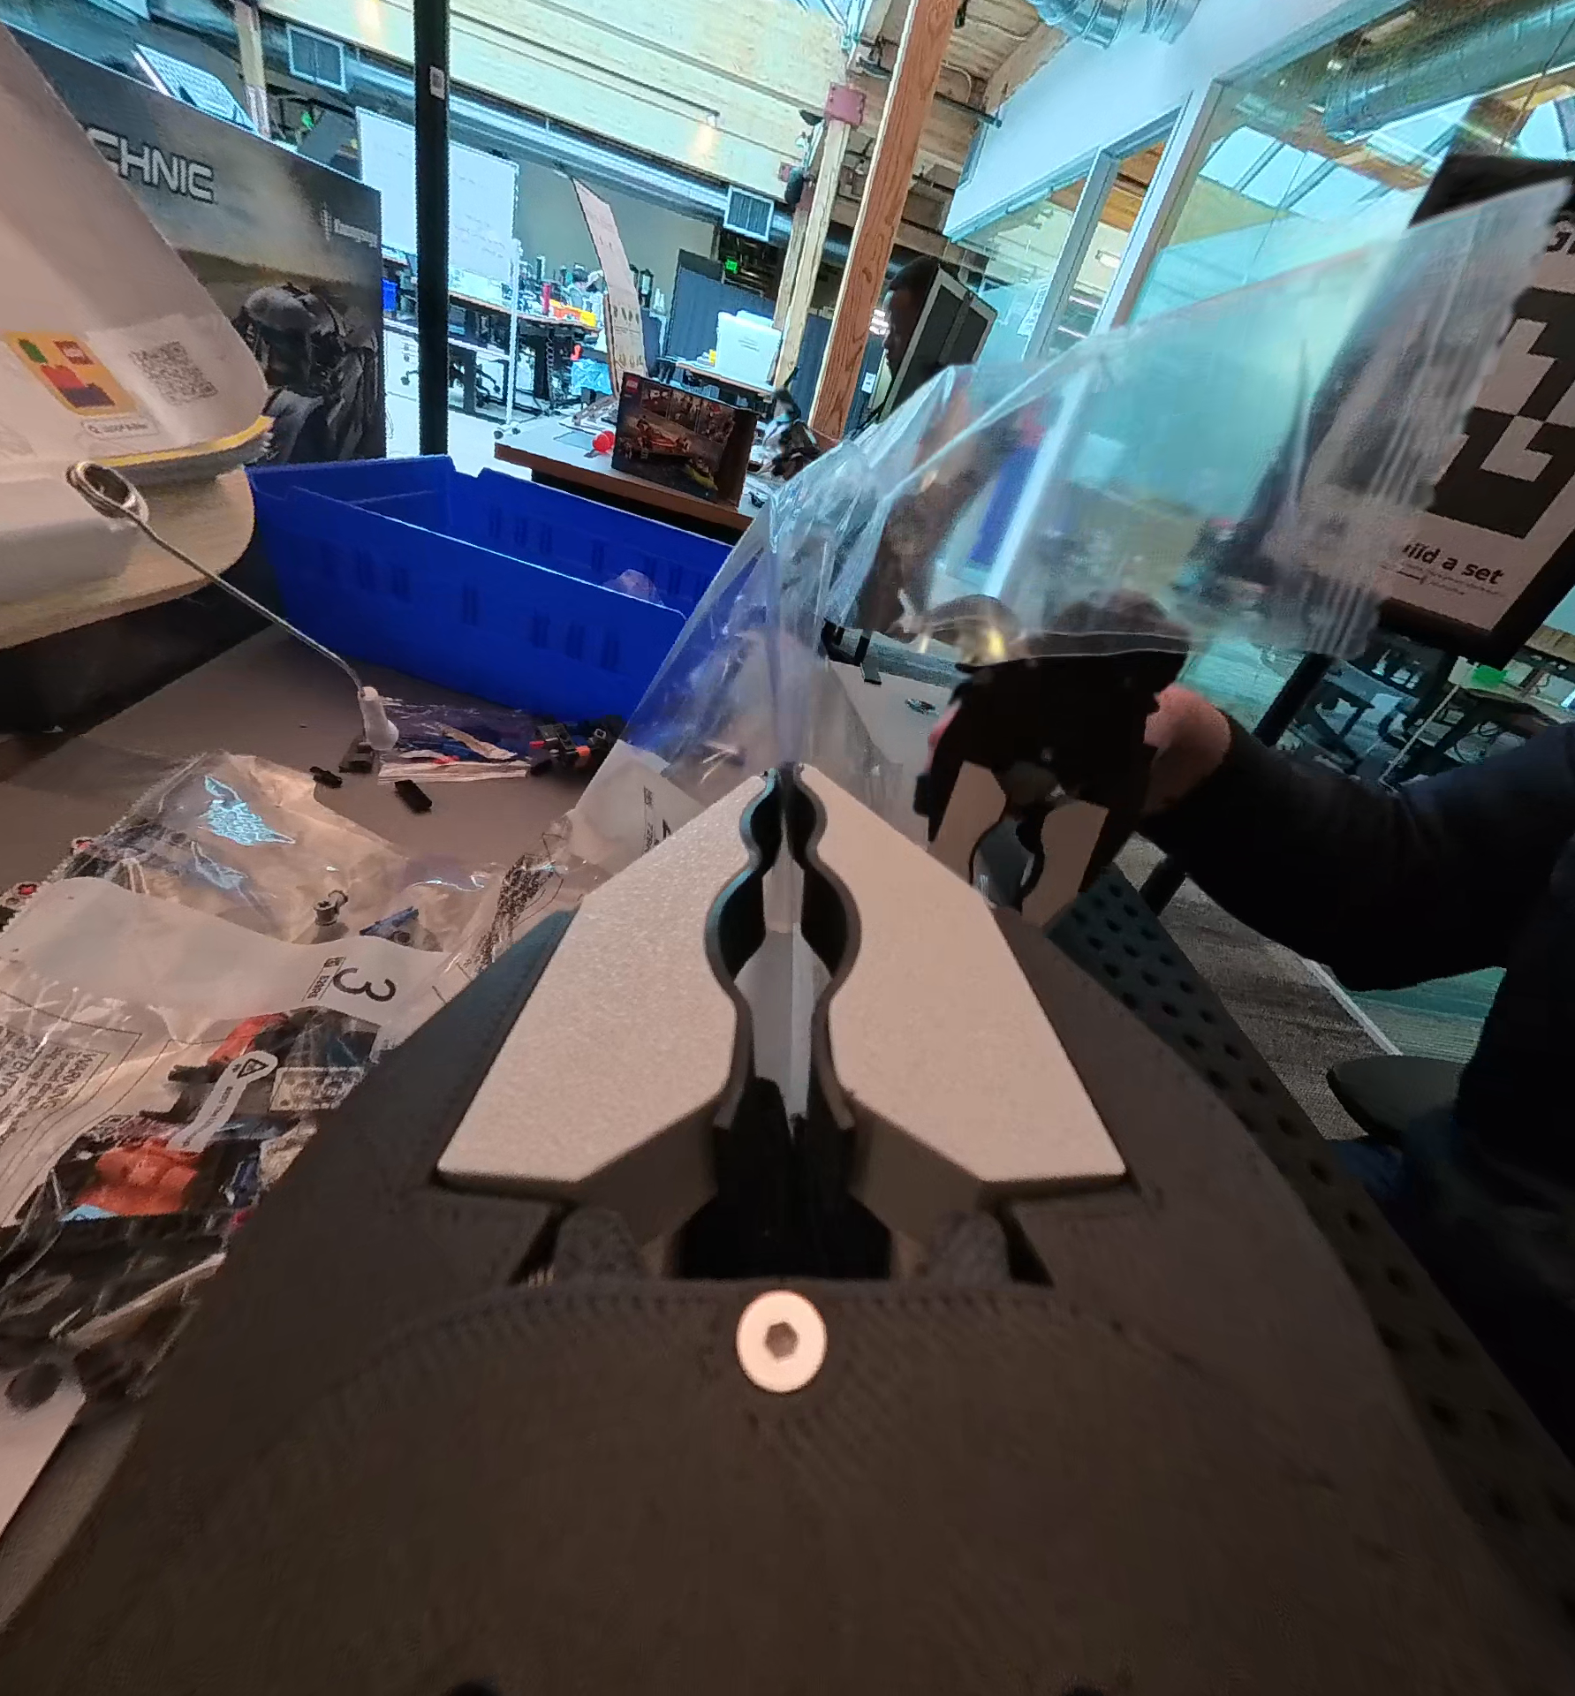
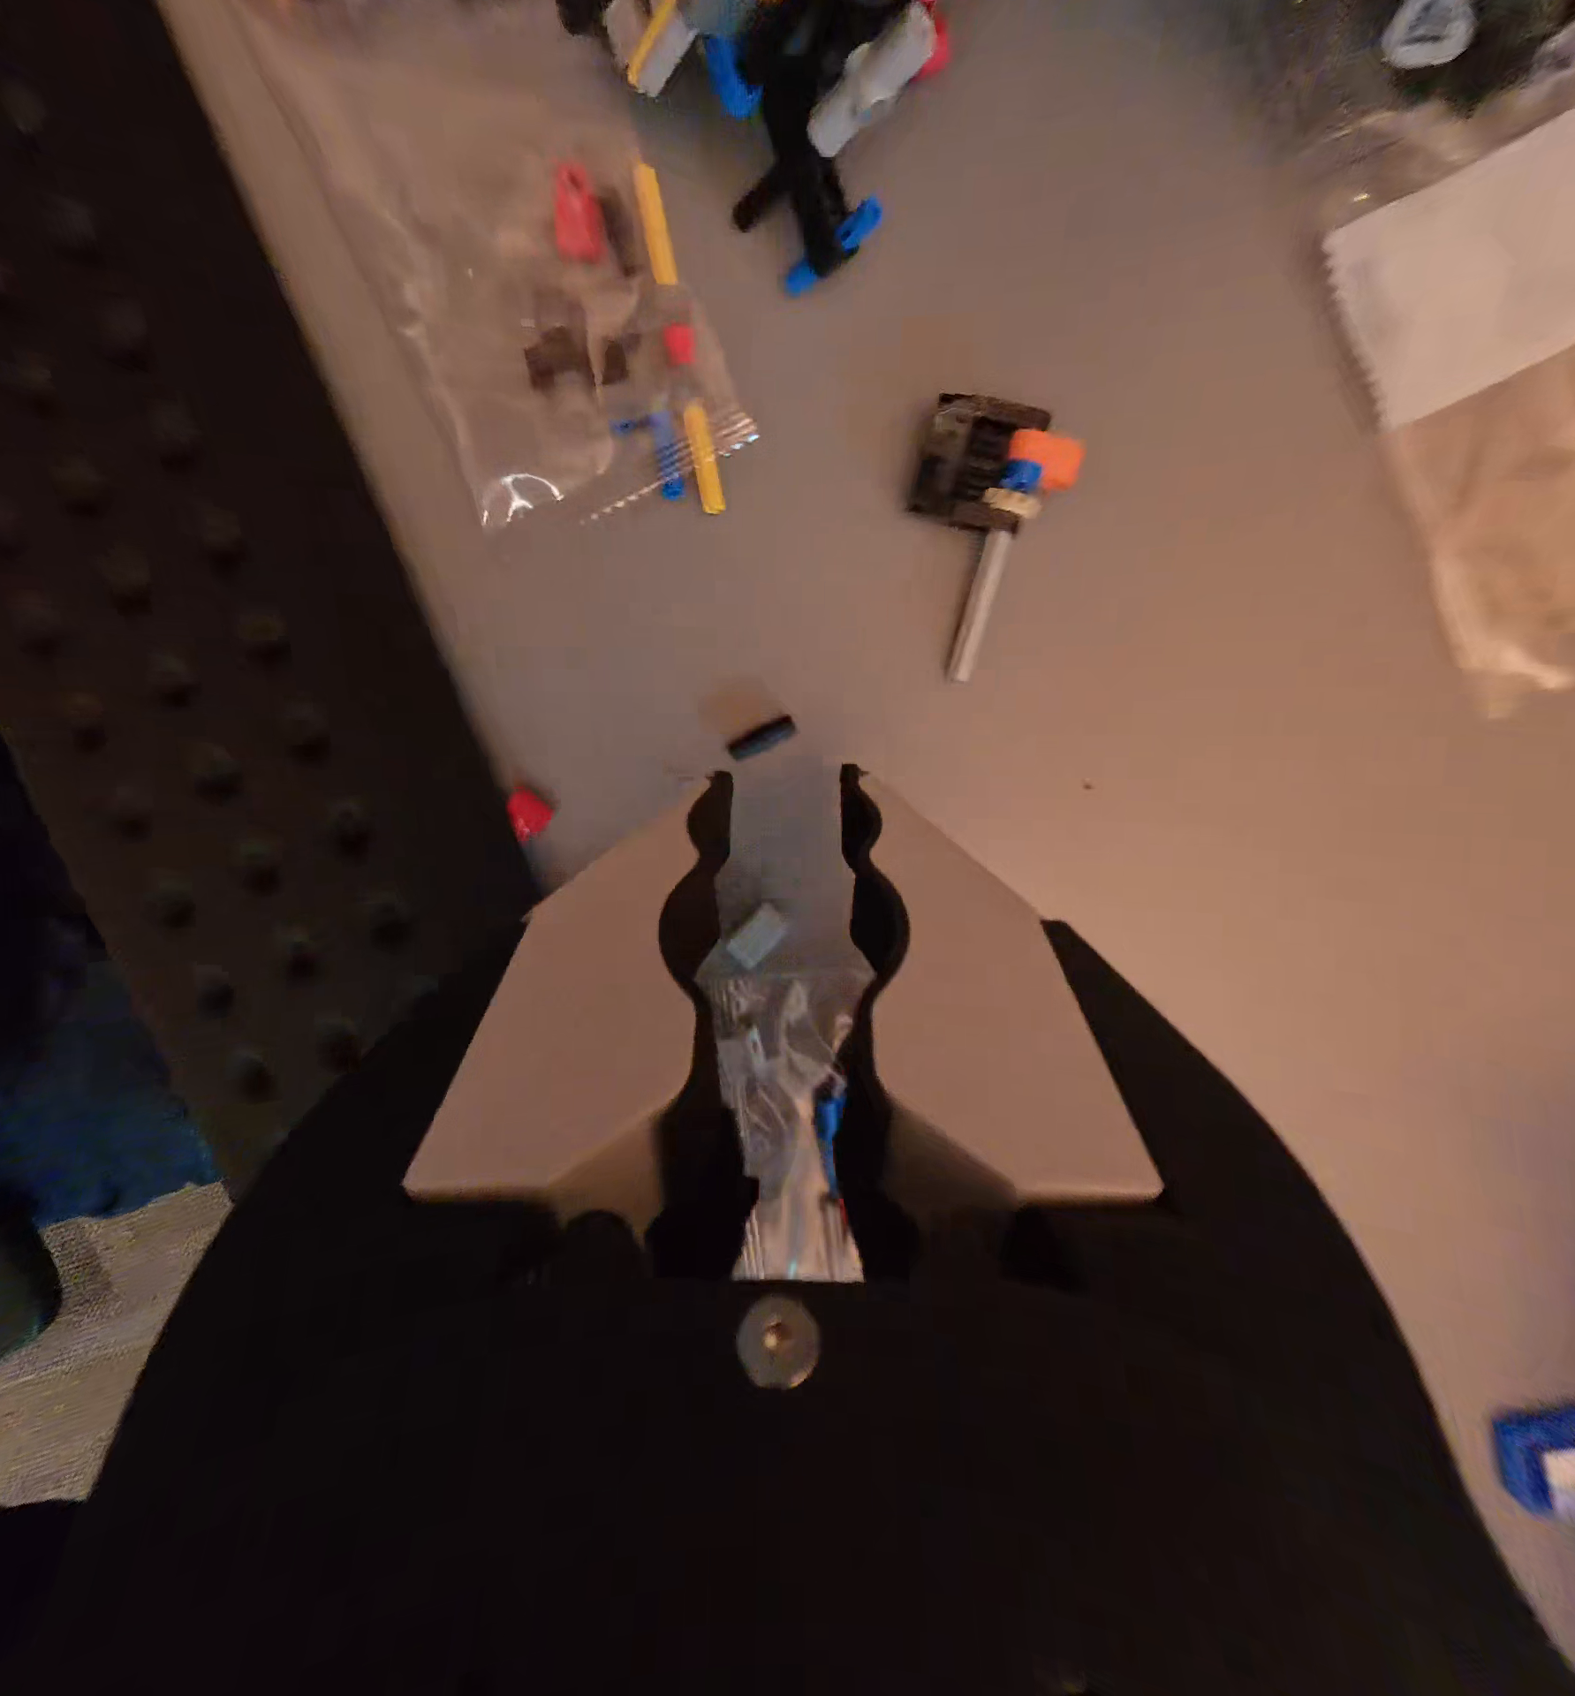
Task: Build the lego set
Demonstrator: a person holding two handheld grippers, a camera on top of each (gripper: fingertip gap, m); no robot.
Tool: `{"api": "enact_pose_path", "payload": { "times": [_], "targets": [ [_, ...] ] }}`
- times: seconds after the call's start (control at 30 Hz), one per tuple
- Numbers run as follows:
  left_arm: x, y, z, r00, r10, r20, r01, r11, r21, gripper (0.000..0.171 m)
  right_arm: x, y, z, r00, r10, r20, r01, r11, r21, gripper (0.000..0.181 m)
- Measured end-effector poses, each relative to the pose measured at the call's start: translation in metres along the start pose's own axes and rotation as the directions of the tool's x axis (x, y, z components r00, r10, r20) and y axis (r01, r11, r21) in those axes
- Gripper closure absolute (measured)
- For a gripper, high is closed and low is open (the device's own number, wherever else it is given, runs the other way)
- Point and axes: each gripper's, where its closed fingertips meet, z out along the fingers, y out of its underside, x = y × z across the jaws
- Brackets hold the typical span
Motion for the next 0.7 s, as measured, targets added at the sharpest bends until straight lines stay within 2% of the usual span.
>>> {"api": "enact_pose_path", "payload": {
  "times": [0.1, 0.33, 0.43, 0.57, 0.7],
  "targets": [
    [-0.001, 0.000, -0.001, 1.000, -0.002, 0.001, 0.002, 1.000, 0.003, 0.171, -0.002, 0.002, 0.013, 1.000, 0.016, 0.002, -0.016, 1.000, -0.023, 0.160],
    [-0.003, -0.002, -0.003, 1.000, -0.004, 0.002, 0.004, 1.000, 0.009, 0.171, 0.002, -0.002, 0.015, 0.998, 0.053, -0.035, -0.053, 0.999, 0.003, 0.174],
    [-0.002, -0.002, -0.003, 1.000, -0.001, 0.002, 0.001, 1.000, 0.006, 0.171, -0.001, -0.004, 0.013, 0.998, 0.046, -0.031, -0.045, 0.999, 0.013, 0.161],
    [-0.001, -0.002, -0.002, 1.000, 0.001, 0.003, -0.001, 1.000, 0.004, 0.171, 0.001, -0.009, 0.015, 0.997, -0.020, -0.079, 0.021, 1.000, 0.013, 0.160],
    [0.000, -0.001, -0.001, 1.000, 0.008, 0.005, -0.008, 1.000, -0.006, 0.171, 0.002, -0.009, 0.018, 0.997, -0.041, -0.067, 0.041, 0.999, 0.004, 0.179]
  ]
}}
